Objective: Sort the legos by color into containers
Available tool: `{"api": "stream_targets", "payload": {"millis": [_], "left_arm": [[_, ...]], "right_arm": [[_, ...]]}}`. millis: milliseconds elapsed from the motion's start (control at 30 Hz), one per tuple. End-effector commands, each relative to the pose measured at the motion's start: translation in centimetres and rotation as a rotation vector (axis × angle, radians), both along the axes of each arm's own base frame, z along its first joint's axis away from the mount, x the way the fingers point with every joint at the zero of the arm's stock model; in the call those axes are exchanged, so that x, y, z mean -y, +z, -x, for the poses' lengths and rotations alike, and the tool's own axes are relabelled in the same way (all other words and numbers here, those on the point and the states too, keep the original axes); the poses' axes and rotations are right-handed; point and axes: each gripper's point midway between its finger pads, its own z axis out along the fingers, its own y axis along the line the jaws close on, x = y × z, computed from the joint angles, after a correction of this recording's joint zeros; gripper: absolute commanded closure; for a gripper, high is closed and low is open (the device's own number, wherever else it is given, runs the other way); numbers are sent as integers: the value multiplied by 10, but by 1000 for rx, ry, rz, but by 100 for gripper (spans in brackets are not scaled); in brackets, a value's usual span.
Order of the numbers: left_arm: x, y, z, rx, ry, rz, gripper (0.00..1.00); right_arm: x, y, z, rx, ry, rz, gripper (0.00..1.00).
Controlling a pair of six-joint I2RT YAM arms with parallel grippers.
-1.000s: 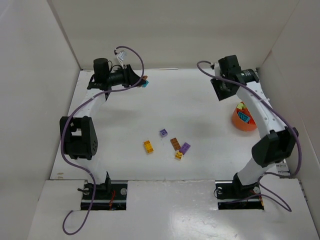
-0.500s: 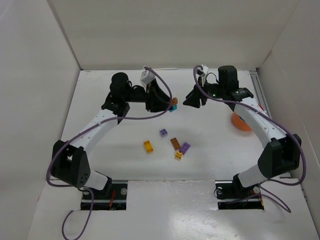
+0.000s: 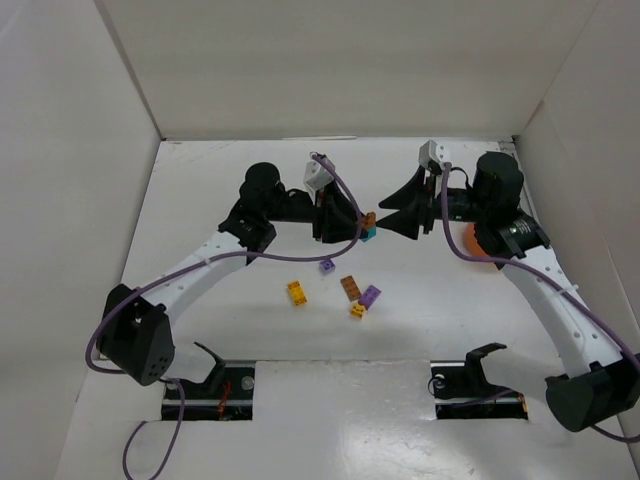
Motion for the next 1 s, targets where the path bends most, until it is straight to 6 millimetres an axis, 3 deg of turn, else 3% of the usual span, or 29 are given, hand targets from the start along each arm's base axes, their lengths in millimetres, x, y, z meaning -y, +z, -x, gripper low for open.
{"api": "stream_targets", "payload": {"millis": [0, 133, 400, 733, 967], "left_arm": [[-1, 36, 7, 131, 56, 86, 100], [-1, 47, 13, 159, 79, 118, 100], [-3, 44, 18, 167, 90, 122, 100], [-7, 46, 21, 185, 109, 141, 100], [-9, 54, 22, 207, 118, 162, 100]], "right_arm": [[-4, 10, 5, 20, -10, -30, 47], [-1, 2, 8, -10, -32, -29, 46], [-7, 8, 17, -18, -27, -40, 43], [-13, 3, 8, -42, -56, -29, 35], [-25, 0, 21, -34, 23, -18, 31]]}}
